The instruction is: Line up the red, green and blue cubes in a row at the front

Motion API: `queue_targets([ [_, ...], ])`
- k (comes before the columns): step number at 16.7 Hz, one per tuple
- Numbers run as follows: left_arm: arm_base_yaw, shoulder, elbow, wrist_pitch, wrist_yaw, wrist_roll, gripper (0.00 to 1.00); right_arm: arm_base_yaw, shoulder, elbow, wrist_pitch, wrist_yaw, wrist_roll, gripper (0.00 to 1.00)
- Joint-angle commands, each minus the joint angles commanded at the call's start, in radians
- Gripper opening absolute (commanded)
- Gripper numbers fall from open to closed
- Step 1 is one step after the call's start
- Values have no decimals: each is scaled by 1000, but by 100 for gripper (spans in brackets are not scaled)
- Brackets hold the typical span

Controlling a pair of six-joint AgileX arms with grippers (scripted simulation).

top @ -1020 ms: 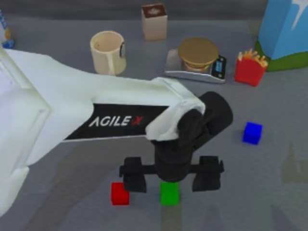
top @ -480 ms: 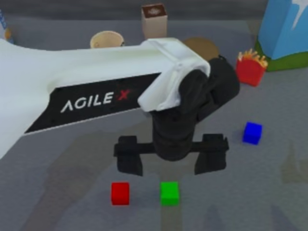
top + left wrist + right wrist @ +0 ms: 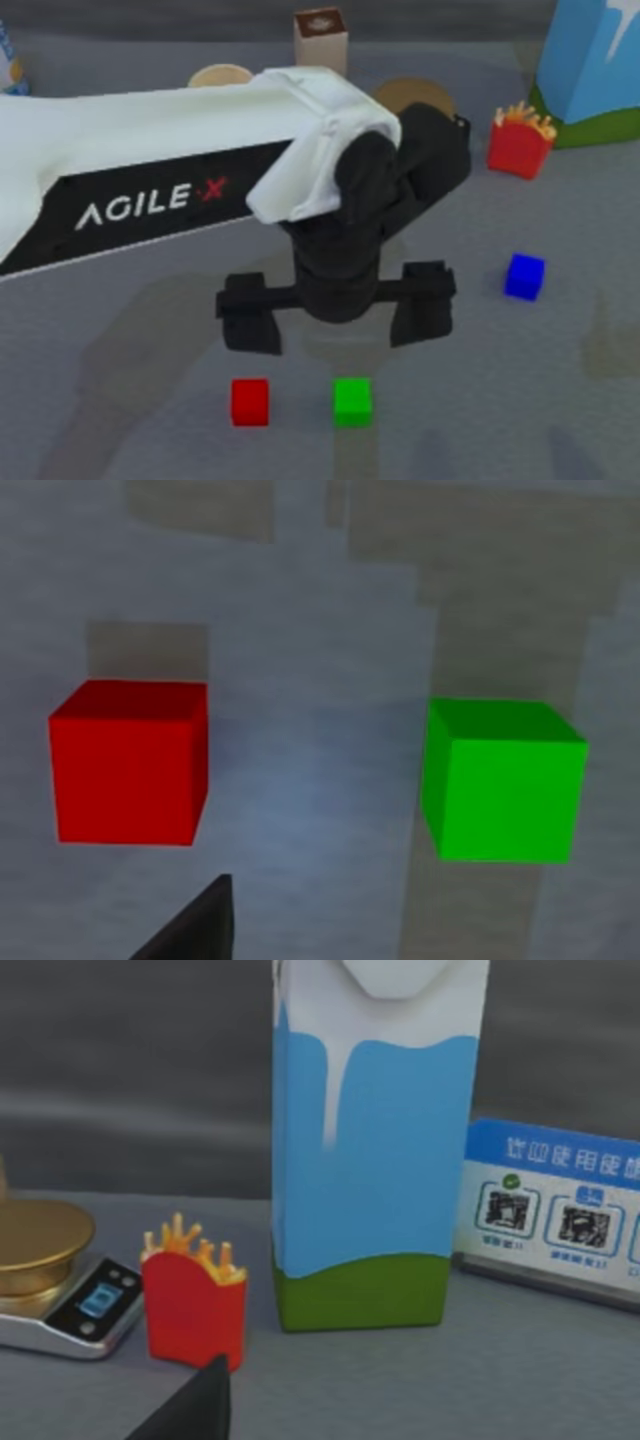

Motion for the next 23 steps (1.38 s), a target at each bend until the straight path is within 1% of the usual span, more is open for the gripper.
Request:
queue_targets([
  [4,120,-228,-189,127,-5,44,100,43,224,205,-137,-1,-120,100],
  [7,245,-493,-394,261,-5,113,100,85,497,415,-281,0,-243,100],
  [9,339,-699,-555,362,-3,182,100,116,722,570,-391,1,-336,100],
  [13,535,-1124,-899,574,2,365,100,180,1176,875,-616,1,-521,100],
  [16,665,-1404,-1124,726,9,523,100,225,1460,1085,-771,1,-650,100],
  [20,797,-1678,-1336,904,24,723,100,274,1764,1327,-936,2,-792,100],
  [23,863,-1824,-1430,1011,34,846,100,299,1925,1458,-1016,3,-867,100],
])
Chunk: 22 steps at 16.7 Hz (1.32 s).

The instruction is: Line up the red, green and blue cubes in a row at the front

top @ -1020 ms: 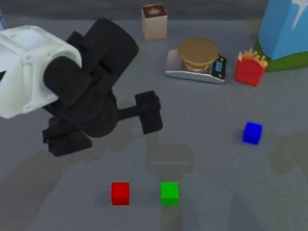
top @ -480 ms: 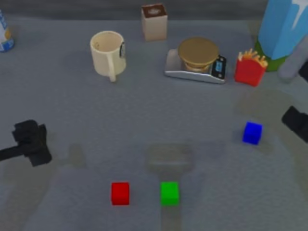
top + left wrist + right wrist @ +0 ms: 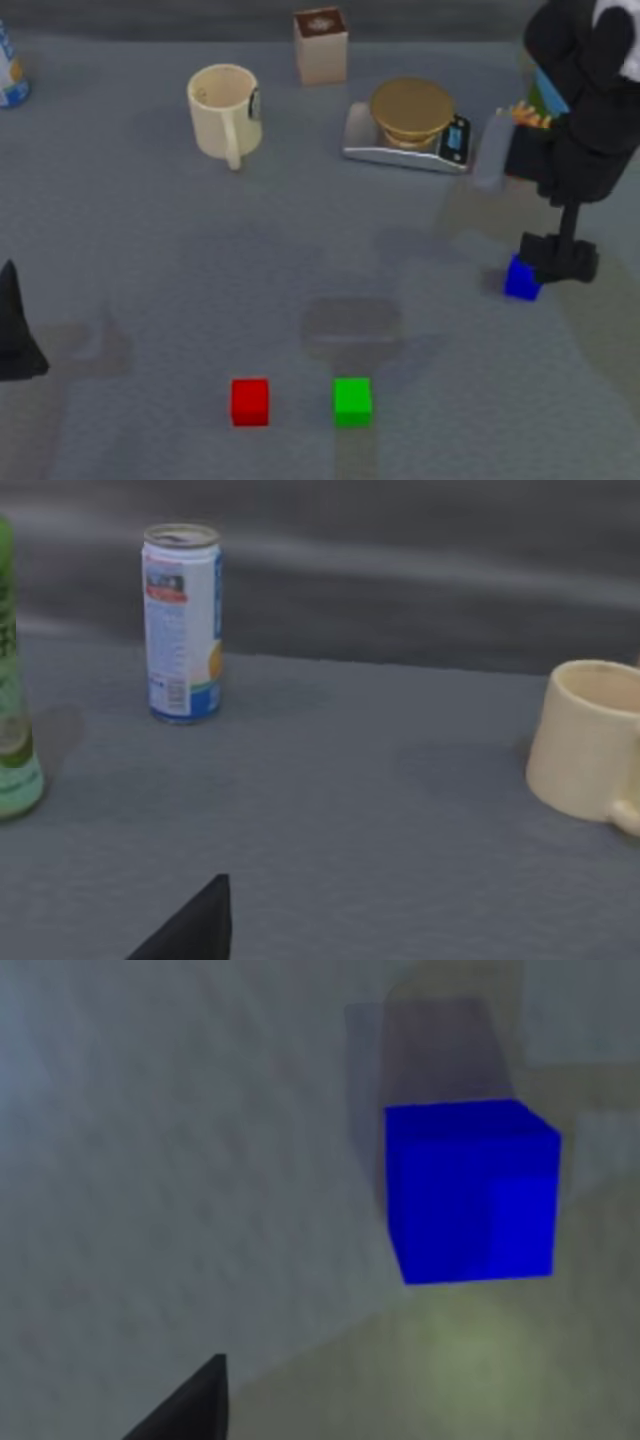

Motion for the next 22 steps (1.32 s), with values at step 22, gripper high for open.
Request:
queue_targets([
  [22,33,-89,-43,62,5,72,100,16,191,-89,233,2,-38,100],
])
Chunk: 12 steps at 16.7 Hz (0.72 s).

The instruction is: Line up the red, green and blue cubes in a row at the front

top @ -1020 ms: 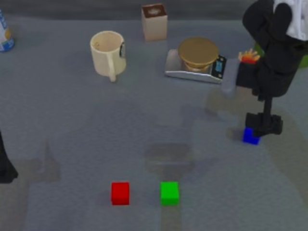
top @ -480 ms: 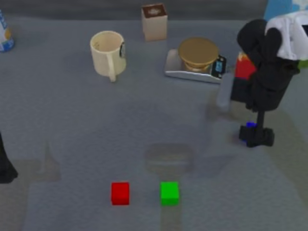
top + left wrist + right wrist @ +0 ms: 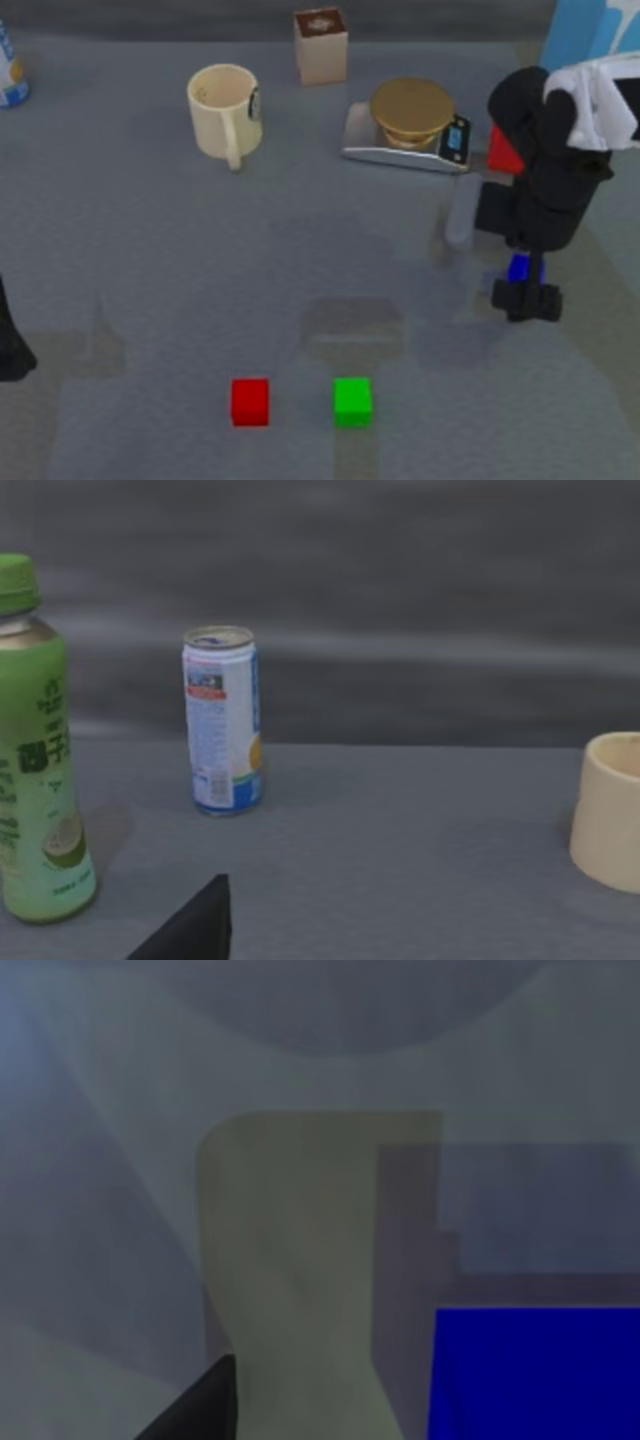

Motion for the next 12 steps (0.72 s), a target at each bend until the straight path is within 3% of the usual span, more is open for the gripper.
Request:
queue_targets([
  [12,0,0,0,0,0,0,100,0,0,0,0,0,0,10],
])
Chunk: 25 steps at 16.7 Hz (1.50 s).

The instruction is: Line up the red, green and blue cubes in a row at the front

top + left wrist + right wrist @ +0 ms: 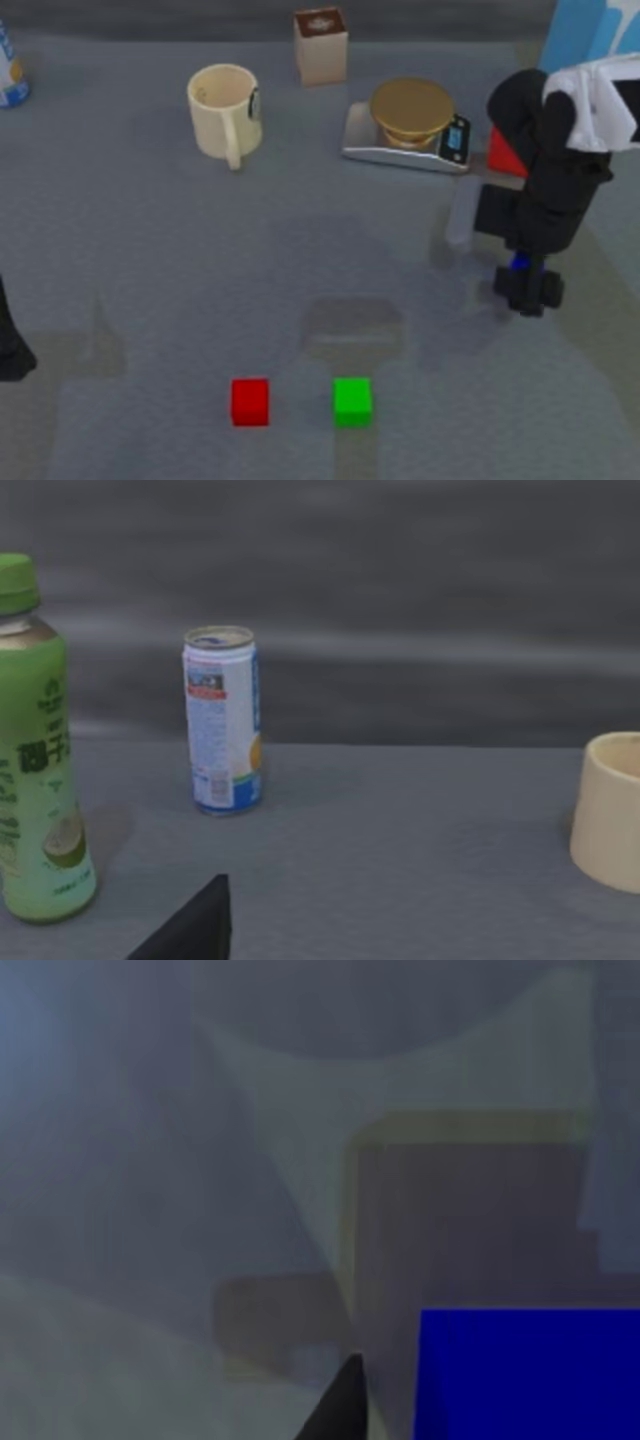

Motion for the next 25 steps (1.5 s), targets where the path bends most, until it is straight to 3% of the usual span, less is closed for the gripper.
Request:
queue_targets([
  [2,0,0,0,0,0,0,100,0,0,0,0,0,0,0],
  [9,0,0,0,0,0,0,100,0,0,0,0,0,0,0],
  [18,0,0,0,0,0,0,100,7,-107,134,-245,-8,10,0],
  [25,0,0,0,0,0,0,100,19,-126,137,-262,-8,14,0],
])
